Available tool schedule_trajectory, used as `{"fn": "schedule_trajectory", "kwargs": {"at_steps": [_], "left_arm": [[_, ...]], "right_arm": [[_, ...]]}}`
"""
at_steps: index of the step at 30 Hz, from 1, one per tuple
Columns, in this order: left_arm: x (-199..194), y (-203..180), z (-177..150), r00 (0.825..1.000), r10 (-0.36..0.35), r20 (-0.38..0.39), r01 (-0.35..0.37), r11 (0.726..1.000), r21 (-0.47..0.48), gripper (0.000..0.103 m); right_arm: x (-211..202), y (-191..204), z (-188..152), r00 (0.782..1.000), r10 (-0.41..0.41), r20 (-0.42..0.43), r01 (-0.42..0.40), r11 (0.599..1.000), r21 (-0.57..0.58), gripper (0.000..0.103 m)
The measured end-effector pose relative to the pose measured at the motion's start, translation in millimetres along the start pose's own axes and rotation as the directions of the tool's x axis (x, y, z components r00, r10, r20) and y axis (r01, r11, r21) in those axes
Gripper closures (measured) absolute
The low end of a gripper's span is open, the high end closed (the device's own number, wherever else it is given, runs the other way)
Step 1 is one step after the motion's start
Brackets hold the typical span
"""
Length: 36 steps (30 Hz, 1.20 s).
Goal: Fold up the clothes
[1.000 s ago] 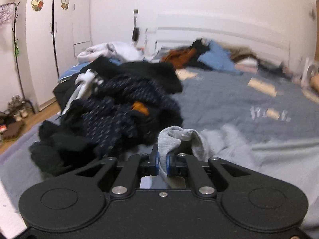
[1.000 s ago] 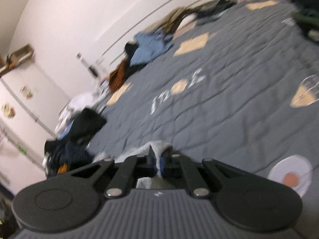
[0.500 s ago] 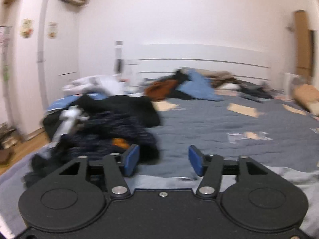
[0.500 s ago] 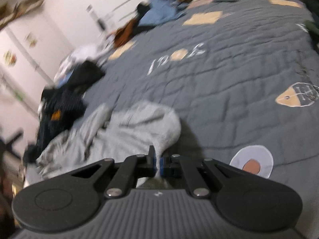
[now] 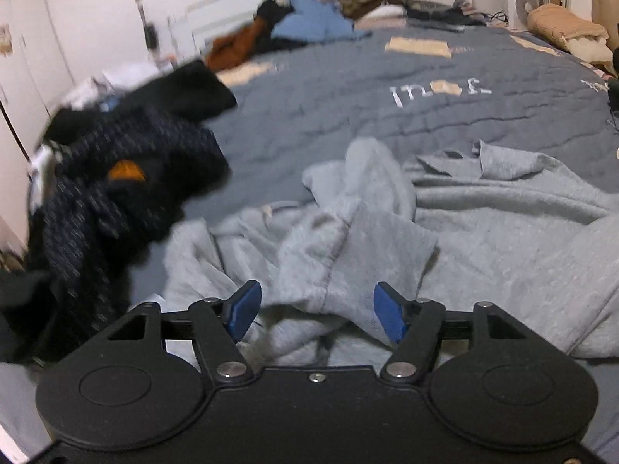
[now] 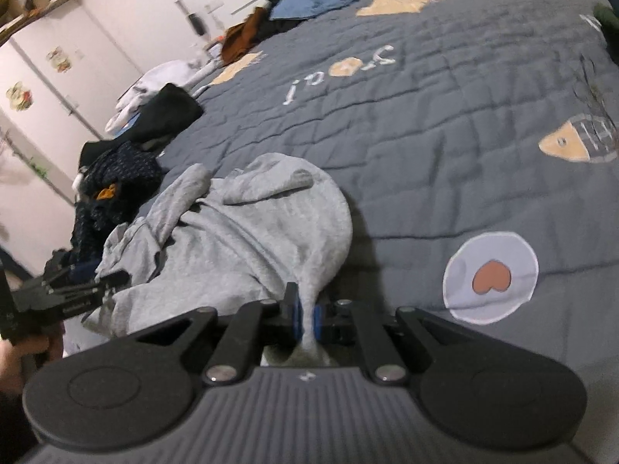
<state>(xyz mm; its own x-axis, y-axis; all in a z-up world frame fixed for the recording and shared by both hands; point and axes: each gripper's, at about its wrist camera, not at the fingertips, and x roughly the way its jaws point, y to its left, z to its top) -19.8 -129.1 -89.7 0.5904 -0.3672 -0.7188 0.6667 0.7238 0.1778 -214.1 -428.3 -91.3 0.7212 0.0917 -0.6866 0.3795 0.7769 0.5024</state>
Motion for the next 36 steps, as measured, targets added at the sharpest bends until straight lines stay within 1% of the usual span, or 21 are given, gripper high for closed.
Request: {"fn": "schedule_trajectory", "kwargs": {"at_steps": [1,2,3,5,8,9,11,14,17,19,21,23,25,26,27,28,30,32,34,36], "left_arm": [[3,1,0,1.0,-0.028,-0.012,0.028,1.0,-0.011,0.074],[4,4,0,0.999,-0.045,-0.02,0.044,0.998,-0.033,0.08],[5,8,0,0.998,-0.059,-0.017,0.058,0.996,-0.066,0.081],[1,13,3,0.998,-0.059,0.018,0.061,0.992,-0.106,0.083],[-13,26,9,0.994,-0.054,0.096,0.071,0.982,-0.178,0.084],[-18,32,11,0.99,-0.052,0.129,0.078,0.975,-0.208,0.084],[-26,42,15,0.984,-0.021,0.178,0.067,0.963,-0.259,0.084],[-30,59,20,0.973,0.032,0.228,0.044,0.945,-0.323,0.084],[-26,73,26,0.972,0.073,0.225,0.021,0.922,-0.387,0.084],[-22,76,28,0.977,0.082,0.199,0.003,0.919,-0.394,0.083],[-20,74,27,0.978,0.099,0.181,-0.024,0.925,-0.378,0.08],[-19,72,27,0.979,0.118,0.164,-0.051,0.931,-0.362,0.074],[-27,69,25,0.972,0.137,0.193,-0.064,0.937,-0.343,0.06],[-31,68,25,0.967,0.146,0.208,-0.07,0.94,-0.334,0.056],[-35,68,25,0.965,0.141,0.221,-0.061,0.94,-0.335,0.052],[-39,68,24,0.964,0.125,0.233,-0.04,0.94,-0.338,0.052],[-46,63,23,0.964,0.071,0.256,0.018,0.945,-0.327,0.052],[-52,55,21,0.962,0.028,0.271,0.056,0.953,-0.297,0.052],[-56,44,19,0.961,-0.01,0.277,0.083,0.964,-0.253,0.052],[-58,35,16,0.96,-0.033,0.279,0.098,0.97,-0.223,0.052]], "right_arm": [[1,-1,-1,1.0,0.0,-0.003,0.0,1.0,0.007,0.095],[4,-2,-2,1.0,0.0,-0.011,0.001,1.0,0.021,0.095],[7,-3,-2,1.0,0.001,-0.019,0.0,1.0,0.031,0.095],[8,-2,-3,1.0,0.007,-0.009,-0.007,0.999,0.034,0.095],[9,0,-4,1.0,0.017,0.007,-0.017,0.999,0.039,0.095],[8,0,-4,1.0,0.018,0.019,-0.019,0.999,0.038,0.095],[6,0,-3,0.999,0.018,0.035,-0.019,0.999,0.044,0.095],[4,-1,-2,0.998,0.018,0.06,-0.021,0.998,0.059,0.095],[2,-3,1,0.996,0.014,0.092,-0.021,0.997,0.071,0.095],[1,-3,2,0.992,0.008,0.123,-0.016,0.998,0.066,0.096],[0,-4,4,0.989,0.0,0.148,-0.011,0.997,0.071,0.096],[0,-5,6,0.988,-0.006,0.156,-0.006,0.997,0.079,0.096],[-1,-4,8,0.99,-0.015,0.143,0.005,0.997,0.072,0.096],[-3,-3,10,0.991,-0.021,0.134,0.014,0.998,0.059,0.095],[-6,0,10,0.991,-0.03,0.13,0.025,0.999,0.037,0.095],[-9,2,11,0.991,-0.038,0.127,0.036,0.999,0.014,0.094],[-16,6,11,0.992,-0.035,0.122,0.039,0.999,-0.03,0.092],[-26,10,9,0.991,-0.041,0.127,0.051,0.995,-0.08,0.091],[-36,12,7,0.989,-0.049,0.139,0.066,0.991,-0.118,0.085],[-46,14,4,0.987,-0.044,0.155,0.068,0.986,-0.153,0.075]]}}
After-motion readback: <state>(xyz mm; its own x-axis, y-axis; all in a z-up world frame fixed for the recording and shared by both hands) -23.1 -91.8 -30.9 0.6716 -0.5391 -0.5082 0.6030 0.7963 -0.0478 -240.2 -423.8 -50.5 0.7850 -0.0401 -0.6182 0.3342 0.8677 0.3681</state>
